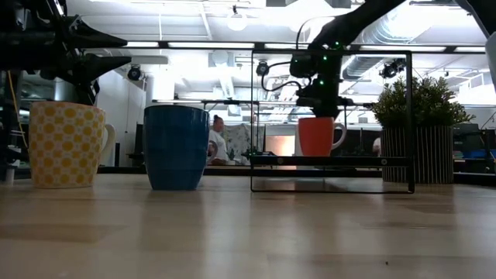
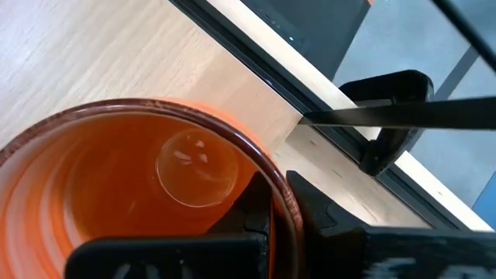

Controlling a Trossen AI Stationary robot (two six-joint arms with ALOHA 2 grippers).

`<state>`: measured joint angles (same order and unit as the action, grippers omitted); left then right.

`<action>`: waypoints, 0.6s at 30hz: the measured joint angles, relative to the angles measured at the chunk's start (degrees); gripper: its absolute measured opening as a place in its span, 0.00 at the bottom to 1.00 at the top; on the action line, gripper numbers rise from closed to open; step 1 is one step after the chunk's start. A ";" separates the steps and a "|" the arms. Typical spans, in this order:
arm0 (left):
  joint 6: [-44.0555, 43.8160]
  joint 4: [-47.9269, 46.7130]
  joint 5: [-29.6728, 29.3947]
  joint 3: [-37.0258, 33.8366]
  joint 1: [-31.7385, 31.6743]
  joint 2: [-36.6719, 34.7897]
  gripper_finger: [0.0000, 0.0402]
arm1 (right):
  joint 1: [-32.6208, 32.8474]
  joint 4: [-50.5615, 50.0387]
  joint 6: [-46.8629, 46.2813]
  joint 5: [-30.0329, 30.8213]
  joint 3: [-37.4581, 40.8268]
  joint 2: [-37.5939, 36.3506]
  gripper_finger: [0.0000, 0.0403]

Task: Place coffee mugs
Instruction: Put the orange mug on the shelf

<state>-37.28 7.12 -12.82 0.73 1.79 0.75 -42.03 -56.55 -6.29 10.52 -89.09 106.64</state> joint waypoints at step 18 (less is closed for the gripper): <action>0.00 0.00 0.00 0.00 0.01 0.00 0.29 | 0.01 0.36 1.23 -1.63 -0.70 0.23 0.00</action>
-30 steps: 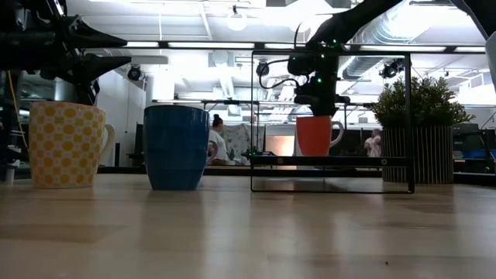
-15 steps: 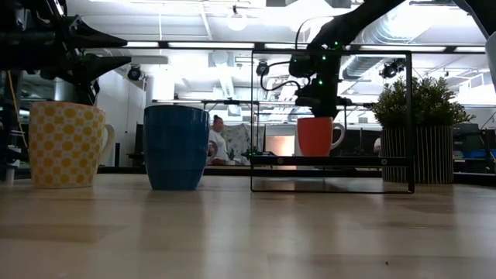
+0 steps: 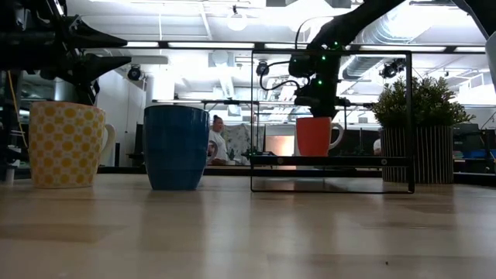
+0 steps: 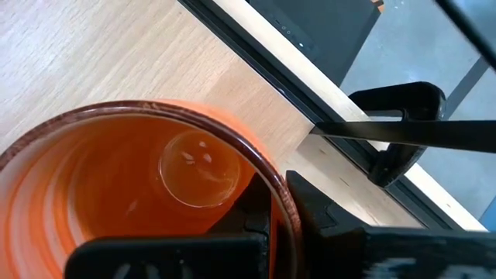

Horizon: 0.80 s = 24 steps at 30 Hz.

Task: Place coffee mugs
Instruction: Put the orange mug on the shelf, then put the light blue mug on the shelf to the left side of the orange mug

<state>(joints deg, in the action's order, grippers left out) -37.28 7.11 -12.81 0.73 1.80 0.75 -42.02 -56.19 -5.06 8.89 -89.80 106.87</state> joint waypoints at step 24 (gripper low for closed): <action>0.00 -0.02 0.02 0.00 0.00 0.00 0.29 | 0.04 1.22 0.57 0.06 -0.24 -0.46 0.28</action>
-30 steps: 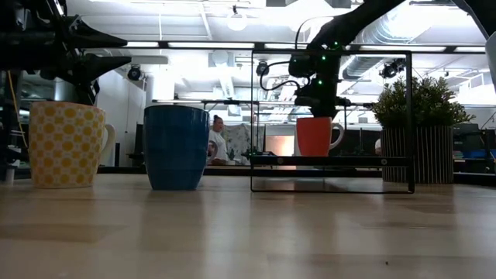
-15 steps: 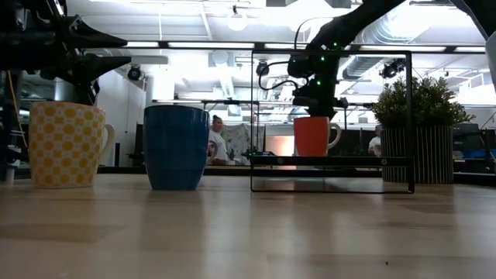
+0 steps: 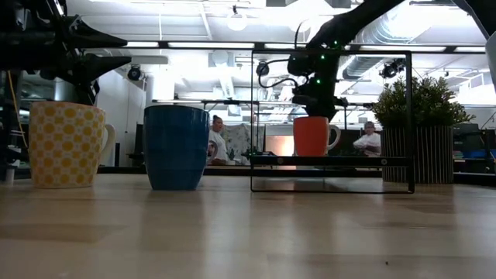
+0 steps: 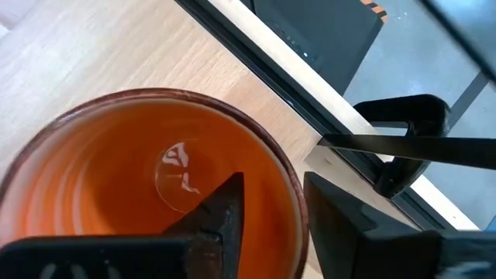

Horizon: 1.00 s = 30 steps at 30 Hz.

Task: Place coffee mugs
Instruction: Put the light blue mug on the shelf to the left side of the orange mug

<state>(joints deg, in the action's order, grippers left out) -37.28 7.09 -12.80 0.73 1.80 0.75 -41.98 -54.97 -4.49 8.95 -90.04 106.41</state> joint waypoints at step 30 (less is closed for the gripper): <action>5.11 14.05 -7.48 0.23 0.00 1.06 0.29 | 18.21 -34.26 10.79 -25.39 -24.07 -8.42 0.28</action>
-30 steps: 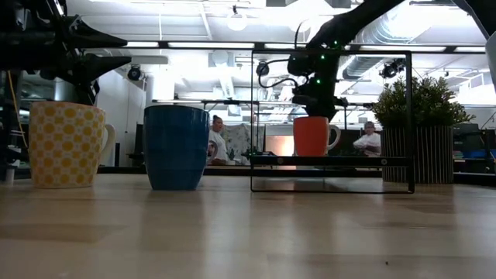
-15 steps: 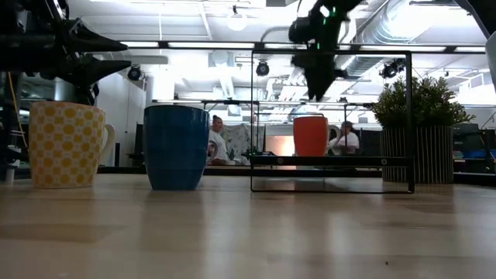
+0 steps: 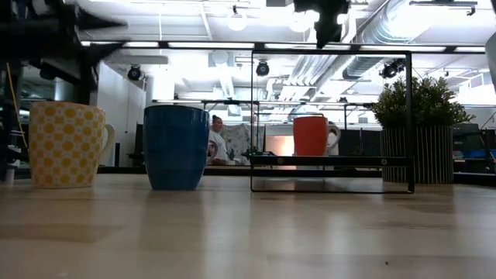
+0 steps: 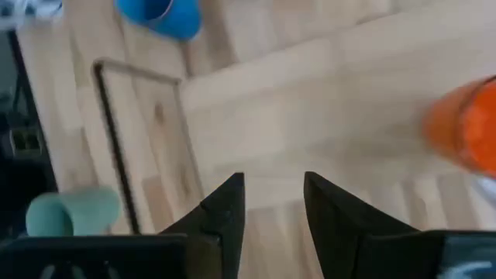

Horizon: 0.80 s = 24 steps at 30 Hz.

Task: Place coffee mugs
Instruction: Put the light blue mug on the shelf to the left side of the orange mug

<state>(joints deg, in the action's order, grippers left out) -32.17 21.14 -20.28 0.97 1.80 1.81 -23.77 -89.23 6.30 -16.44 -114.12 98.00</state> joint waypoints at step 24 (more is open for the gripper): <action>39.39 -57.68 -5.47 66.43 -5.11 39.50 0.29 | 22.86 33.08 -28.35 19.57 48.77 -43.50 0.28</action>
<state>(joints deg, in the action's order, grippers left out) 7.22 -36.53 -25.75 67.39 -3.30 41.31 -0.91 -56.16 -22.05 3.13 -65.35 54.50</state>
